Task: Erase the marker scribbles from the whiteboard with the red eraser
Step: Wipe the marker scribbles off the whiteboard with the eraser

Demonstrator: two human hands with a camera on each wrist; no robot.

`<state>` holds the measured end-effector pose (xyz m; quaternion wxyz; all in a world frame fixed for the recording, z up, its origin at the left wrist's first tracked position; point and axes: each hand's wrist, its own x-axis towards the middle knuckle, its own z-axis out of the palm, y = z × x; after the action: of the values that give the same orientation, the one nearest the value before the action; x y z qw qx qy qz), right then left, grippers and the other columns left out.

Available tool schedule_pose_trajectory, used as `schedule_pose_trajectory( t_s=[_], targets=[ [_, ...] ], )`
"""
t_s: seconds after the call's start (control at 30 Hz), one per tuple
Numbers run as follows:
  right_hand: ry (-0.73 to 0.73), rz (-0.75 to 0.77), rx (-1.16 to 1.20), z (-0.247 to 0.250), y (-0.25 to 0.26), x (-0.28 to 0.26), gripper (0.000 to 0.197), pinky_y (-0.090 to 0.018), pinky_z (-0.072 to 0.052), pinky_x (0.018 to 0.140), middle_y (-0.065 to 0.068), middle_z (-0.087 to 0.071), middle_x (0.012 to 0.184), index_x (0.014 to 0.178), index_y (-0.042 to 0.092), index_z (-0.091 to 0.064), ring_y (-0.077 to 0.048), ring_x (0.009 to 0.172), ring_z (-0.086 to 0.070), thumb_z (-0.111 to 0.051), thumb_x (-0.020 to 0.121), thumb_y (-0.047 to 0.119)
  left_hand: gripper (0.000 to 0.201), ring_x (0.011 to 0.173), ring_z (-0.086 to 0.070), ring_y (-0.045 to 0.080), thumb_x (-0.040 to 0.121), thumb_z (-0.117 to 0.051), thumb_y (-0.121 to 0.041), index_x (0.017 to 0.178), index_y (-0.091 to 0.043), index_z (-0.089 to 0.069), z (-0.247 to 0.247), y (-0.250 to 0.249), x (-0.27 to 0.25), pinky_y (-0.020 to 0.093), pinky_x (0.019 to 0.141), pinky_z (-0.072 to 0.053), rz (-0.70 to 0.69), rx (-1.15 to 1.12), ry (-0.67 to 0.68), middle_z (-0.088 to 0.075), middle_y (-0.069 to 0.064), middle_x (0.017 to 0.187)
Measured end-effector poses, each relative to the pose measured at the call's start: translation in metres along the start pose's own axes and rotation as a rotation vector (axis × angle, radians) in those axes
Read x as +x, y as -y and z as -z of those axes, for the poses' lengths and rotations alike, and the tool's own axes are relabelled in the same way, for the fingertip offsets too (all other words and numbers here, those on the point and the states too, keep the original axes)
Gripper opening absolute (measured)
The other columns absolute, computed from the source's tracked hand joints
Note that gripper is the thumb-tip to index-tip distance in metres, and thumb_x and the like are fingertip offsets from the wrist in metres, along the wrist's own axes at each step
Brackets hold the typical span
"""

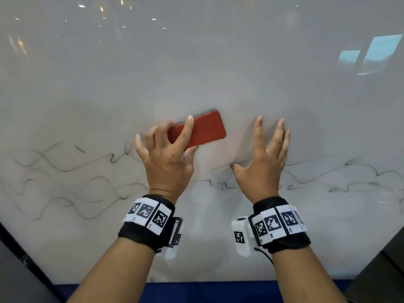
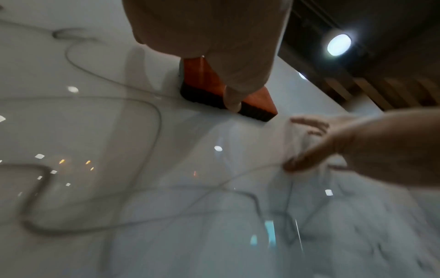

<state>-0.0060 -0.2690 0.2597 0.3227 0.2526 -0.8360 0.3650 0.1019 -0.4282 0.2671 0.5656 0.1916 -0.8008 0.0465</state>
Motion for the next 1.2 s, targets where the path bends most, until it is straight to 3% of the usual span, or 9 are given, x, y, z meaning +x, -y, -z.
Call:
schedule_pose_trajectory(
  t_s=[0.13, 0.33, 0.53, 0.7, 0.73, 0.83, 0.9, 1.07, 1.2],
  targets=[
    [-0.017, -0.004, 0.011, 0.000, 0.002, -0.001, 0.120, -0.055, -0.016, 0.117, -0.011, 0.007, 0.164, 0.157, 0.035, -0.007, -0.032, 0.151, 0.007, -0.085, 0.067, 0.021, 0.064, 0.115, -0.045, 0.025, 0.078, -0.076, -0.033, 0.137, -0.032, -0.054, -0.001, 0.010, -0.006, 0.064, 0.109, -0.027, -0.229, 0.063, 0.016, -0.054, 0.004, 0.123],
    [0.006, -0.014, 0.015, 0.003, 0.005, 0.000, 0.121, -0.051, -0.014, 0.118, -0.012, 0.008, 0.164, 0.157, 0.033, -0.008, -0.033, 0.150, 0.006, -0.087, 0.067, 0.023, 0.061, 0.105, -0.051, 0.033, 0.078, -0.075, -0.025, 0.136, -0.015, -0.058, 0.000, 0.003, -0.008, 0.049, 0.090, -0.047, 0.076, -0.082, -0.093, -0.056, 0.015, 0.117],
    [-0.012, -0.019, 0.016, 0.002, 0.008, -0.001, 0.120, -0.053, -0.017, 0.116, -0.014, 0.007, 0.164, 0.158, 0.032, -0.010, -0.035, 0.150, 0.005, -0.086, 0.066, 0.021, 0.061, 0.109, -0.046, 0.030, 0.075, -0.077, -0.018, 0.133, -0.011, -0.060, -0.002, 0.008, -0.014, 0.051, 0.100, -0.044, -0.148, -0.070, -0.002, -0.057, 0.014, 0.117],
    [0.010, -0.027, 0.009, 0.002, 0.008, 0.000, 0.120, -0.051, -0.015, 0.117, -0.012, 0.009, 0.164, 0.158, 0.033, -0.007, -0.033, 0.150, 0.007, -0.084, 0.067, 0.021, 0.061, 0.104, -0.042, 0.027, 0.076, -0.074, -0.020, 0.134, -0.010, -0.059, -0.001, 0.003, -0.012, 0.044, 0.087, -0.050, 0.267, -0.244, -0.140, -0.055, 0.017, 0.116],
    [0.006, -0.028, 0.010, 0.001, 0.008, -0.001, 0.120, -0.051, -0.015, 0.117, -0.012, 0.009, 0.164, 0.157, 0.033, -0.007, -0.033, 0.150, 0.007, -0.084, 0.067, 0.021, 0.061, 0.103, -0.044, 0.028, 0.076, -0.074, -0.021, 0.134, -0.010, -0.059, -0.002, -0.003, -0.015, 0.043, 0.087, -0.049, 0.248, -0.242, -0.126, -0.055, 0.017, 0.115],
    [-0.007, -0.025, 0.026, 0.001, 0.008, -0.001, 0.119, -0.050, -0.014, 0.117, -0.012, 0.009, 0.164, 0.157, 0.033, -0.007, -0.032, 0.151, 0.007, -0.084, 0.067, 0.019, 0.058, 0.103, -0.046, 0.029, 0.076, -0.076, -0.019, 0.132, -0.010, -0.061, -0.008, -0.012, -0.031, 0.045, 0.088, -0.048, -0.029, -0.169, -0.018, -0.057, 0.014, 0.114],
    [-0.011, -0.020, 0.023, 0.001, 0.008, -0.001, 0.119, -0.050, -0.015, 0.117, -0.012, 0.008, 0.164, 0.158, 0.033, -0.007, -0.033, 0.150, 0.007, -0.084, 0.067, 0.019, 0.059, 0.103, -0.046, 0.028, 0.075, -0.078, -0.019, 0.131, -0.011, -0.062, -0.008, -0.002, -0.032, 0.045, 0.087, -0.049, -0.084, -0.142, -0.010, -0.058, 0.013, 0.114],
    [0.018, -0.017, 0.032, 0.002, 0.005, 0.000, 0.119, -0.050, -0.014, 0.117, -0.011, 0.009, 0.164, 0.158, 0.033, -0.008, -0.032, 0.150, 0.007, -0.085, 0.068, 0.022, 0.060, 0.101, -0.048, 0.031, 0.078, -0.076, -0.021, 0.135, -0.012, -0.059, -0.005, 0.013, -0.023, 0.044, 0.088, -0.048, 0.307, -0.234, -0.170, -0.055, 0.015, 0.114],
    [-0.009, -0.028, 0.055, 0.001, 0.013, -0.003, 0.121, -0.052, -0.013, 0.117, -0.015, 0.007, 0.164, 0.158, 0.031, -0.010, -0.036, 0.150, 0.004, -0.087, 0.064, 0.029, 0.059, 0.108, -0.047, 0.031, 0.078, -0.076, -0.017, 0.134, -0.013, -0.060, -0.004, 0.017, -0.025, 0.049, 0.090, -0.049, 0.059, -0.165, -0.104, -0.048, 0.008, 0.120]
  ],
)
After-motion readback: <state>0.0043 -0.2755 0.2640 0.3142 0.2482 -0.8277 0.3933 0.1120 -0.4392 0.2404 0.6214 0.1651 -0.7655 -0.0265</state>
